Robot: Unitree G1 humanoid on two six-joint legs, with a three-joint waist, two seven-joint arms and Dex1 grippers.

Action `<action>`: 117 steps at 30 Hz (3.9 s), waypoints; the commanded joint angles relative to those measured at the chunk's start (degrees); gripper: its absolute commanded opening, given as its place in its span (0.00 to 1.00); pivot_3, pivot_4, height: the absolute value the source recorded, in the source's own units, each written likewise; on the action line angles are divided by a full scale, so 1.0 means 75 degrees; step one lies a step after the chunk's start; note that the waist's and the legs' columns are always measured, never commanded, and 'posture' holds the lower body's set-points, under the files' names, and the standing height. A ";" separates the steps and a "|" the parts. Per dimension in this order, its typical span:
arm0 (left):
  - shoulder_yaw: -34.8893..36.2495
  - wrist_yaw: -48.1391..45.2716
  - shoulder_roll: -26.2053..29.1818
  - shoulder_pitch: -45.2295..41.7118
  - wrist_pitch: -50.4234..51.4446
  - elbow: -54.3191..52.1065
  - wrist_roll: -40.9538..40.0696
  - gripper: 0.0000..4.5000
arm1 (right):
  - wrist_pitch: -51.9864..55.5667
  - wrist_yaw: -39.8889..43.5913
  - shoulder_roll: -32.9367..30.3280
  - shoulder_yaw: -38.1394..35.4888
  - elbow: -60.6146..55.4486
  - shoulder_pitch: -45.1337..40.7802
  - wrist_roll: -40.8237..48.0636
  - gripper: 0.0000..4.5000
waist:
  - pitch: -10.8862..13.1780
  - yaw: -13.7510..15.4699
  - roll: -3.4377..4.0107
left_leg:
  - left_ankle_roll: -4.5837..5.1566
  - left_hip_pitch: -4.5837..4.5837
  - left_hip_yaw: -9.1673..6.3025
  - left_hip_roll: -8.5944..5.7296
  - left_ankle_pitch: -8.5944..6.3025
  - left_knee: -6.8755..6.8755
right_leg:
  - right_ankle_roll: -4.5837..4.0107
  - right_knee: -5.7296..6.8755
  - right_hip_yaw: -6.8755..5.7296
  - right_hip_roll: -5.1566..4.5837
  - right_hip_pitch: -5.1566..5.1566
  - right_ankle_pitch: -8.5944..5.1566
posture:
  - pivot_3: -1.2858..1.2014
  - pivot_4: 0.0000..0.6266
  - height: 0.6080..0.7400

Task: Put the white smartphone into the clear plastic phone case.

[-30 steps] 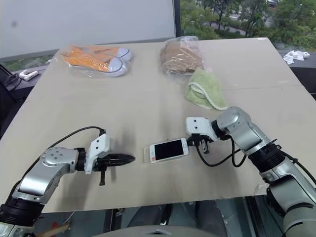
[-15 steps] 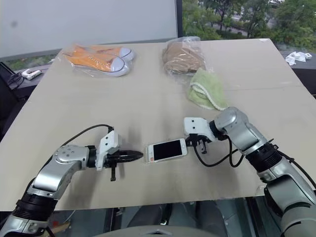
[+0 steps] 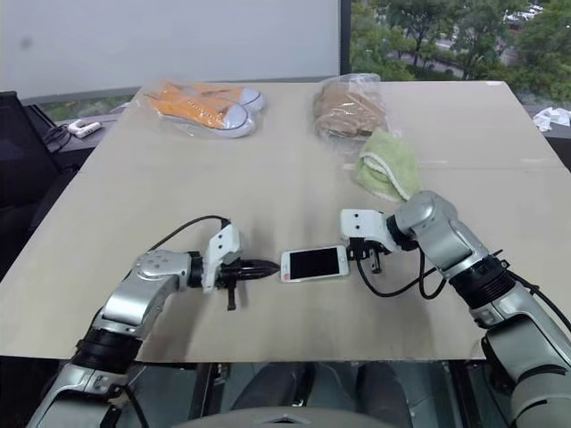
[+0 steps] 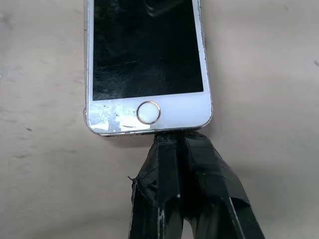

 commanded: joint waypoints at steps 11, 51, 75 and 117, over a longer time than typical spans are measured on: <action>-0.0875 0.0352 -0.1079 -0.0331 0.0057 0.0043 0.0361 0.00 | 0.1446 -0.0221 0.0457 -0.0242 -0.0562 0.0160 0.0381 0.01 | -0.0003 -0.0030 0.0006 | -0.0028 0.0006 -0.0038 -0.0008 0.0016 -0.0014 | 0.0007 -0.0040 -0.0031 -0.0038 0.0031 -0.0003 | 0.52 0.24 1.00; 0.0233 0.0289 0.0407 -0.0145 0.0138 -0.0062 -0.0238 0.00 | -0.0126 -0.0365 -0.0881 -0.0998 0.0292 0.0270 0.0434 0.01 | 0.0026 -0.0425 -0.0007 | -0.0036 -0.0131 -0.0050 -0.0006 0.0021 -0.0041 | 0.0018 -0.0059 -0.0047 -0.0046 -0.0101 -0.0008 | 0.52 0.24 1.00; 0.0018 0.0919 -0.0682 -0.0743 0.0485 -0.0276 -0.1147 0.00 | 0.1096 -0.2770 0.0587 -0.3444 -0.1376 0.1965 0.2974 0.01 | 0.0075 -0.0491 -0.0010 | -0.0040 -0.0249 -0.0043 -0.0004 0.0026 -0.0006 | 0.0017 -0.0024 -0.0036 -0.0043 -0.0221 -0.0004 | 0.52 0.24 1.00; -0.0544 0.1095 -0.0612 -0.0609 -0.0160 0.0175 -0.0409 0.00 | 0.2236 -0.3796 0.0907 -0.2840 -0.1532 0.2652 0.3793 0.01 | 0.0047 -0.0487 -0.0034 | -0.0041 -0.0212 -0.0012 -0.0007 0.0027 0.0012 | 0.0017 0.0043 -0.0002 -0.0040 -0.0220 -0.0005 | 0.52 0.24 1.00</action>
